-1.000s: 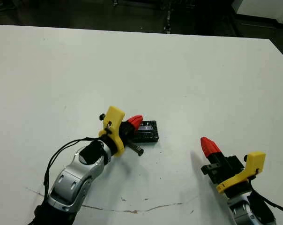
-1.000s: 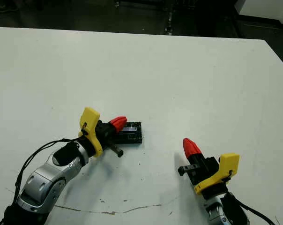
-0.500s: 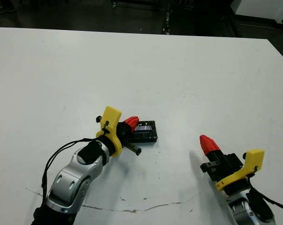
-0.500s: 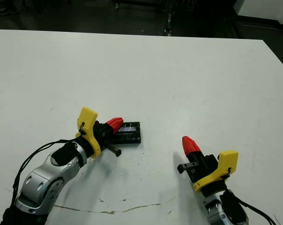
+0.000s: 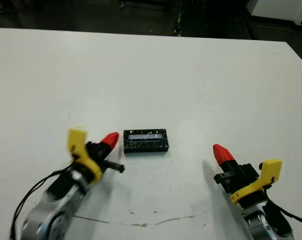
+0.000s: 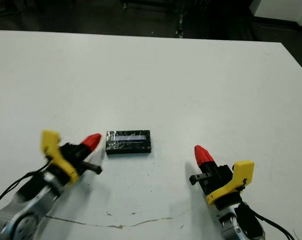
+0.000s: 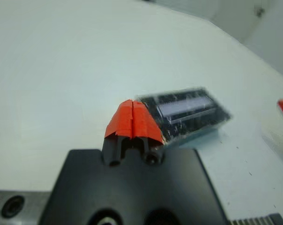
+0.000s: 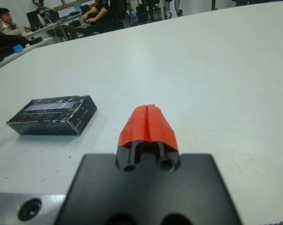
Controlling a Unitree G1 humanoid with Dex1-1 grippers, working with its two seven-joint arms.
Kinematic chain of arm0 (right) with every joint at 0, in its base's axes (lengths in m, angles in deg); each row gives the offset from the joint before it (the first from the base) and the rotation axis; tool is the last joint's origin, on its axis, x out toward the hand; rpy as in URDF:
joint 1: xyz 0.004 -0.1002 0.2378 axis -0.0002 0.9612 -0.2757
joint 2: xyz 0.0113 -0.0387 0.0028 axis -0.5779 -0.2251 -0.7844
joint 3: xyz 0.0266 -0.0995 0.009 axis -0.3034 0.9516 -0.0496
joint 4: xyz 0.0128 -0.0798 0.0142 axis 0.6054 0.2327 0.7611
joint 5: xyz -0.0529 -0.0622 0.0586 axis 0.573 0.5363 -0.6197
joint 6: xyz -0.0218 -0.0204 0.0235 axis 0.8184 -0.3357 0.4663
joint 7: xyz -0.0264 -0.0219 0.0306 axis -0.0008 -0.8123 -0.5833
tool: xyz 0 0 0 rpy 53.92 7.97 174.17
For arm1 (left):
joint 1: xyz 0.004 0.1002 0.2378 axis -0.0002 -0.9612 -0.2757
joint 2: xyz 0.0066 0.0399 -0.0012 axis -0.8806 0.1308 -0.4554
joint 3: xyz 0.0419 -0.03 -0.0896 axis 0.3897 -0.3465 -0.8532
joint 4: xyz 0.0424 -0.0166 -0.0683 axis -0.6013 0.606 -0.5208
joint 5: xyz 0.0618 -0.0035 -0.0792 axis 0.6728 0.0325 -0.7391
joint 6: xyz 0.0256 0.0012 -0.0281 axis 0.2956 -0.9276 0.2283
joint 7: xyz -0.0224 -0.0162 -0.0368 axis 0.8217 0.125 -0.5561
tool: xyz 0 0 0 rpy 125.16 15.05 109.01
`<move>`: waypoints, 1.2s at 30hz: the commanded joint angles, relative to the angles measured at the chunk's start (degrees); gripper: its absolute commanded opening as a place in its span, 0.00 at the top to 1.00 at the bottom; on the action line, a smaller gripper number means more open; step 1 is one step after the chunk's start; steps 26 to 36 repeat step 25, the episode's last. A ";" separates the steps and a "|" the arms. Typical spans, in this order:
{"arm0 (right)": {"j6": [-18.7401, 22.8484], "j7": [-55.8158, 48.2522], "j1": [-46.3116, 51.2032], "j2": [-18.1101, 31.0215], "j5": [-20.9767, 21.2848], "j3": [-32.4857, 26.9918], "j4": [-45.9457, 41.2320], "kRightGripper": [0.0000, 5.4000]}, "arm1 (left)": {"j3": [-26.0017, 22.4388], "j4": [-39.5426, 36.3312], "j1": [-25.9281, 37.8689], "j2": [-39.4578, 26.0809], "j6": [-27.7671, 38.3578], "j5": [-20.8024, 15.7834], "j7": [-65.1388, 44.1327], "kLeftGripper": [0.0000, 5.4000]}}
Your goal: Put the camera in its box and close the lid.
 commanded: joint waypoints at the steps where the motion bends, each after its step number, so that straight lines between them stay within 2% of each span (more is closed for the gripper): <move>1: -0.94 -0.12 -0.56 0.61 1.14 -0.46 0.66 1.00 | -1.89 -1.20 -0.79 -0.24 5.97 0.16 -0.93 1.00; 7: -0.77 0.77 -4.07 0.02 0.10 -2.06 -0.41 1.00 | -3.22 -0.80 -2.13 1.33 15.90 2.50 0.75 1.00; 10: -2.06 2.03 -5.88 -0.59 0.79 -2.83 -1.00 1.00 | -2.64 0.30 -3.19 2.39 20.94 5.99 1.97 1.00; 14: -2.54 4.68 -7.41 -0.99 2.74 -3.06 -2.58 1.00 | -2.13 7.54 -4.07 5.41 32.96 12.96 4.82 1.00; 19: -4.45 6.49 -7.29 -2.45 6.09 -1.64 -2.53 1.00 | -0.51 13.81 -6.53 7.95 40.44 17.88 7.94 1.00; 25: -6.10 6.74 -6.67 -3.41 8.44 0.11 -1.47 1.00 | 1.21 16.05 -7.64 8.25 41.06 18.68 8.93 1.00; 36: -6.10 6.74 -6.67 -3.41 8.44 0.11 -1.47 1.00 | 1.21 16.05 -7.64 8.25 41.06 18.68 8.93 1.00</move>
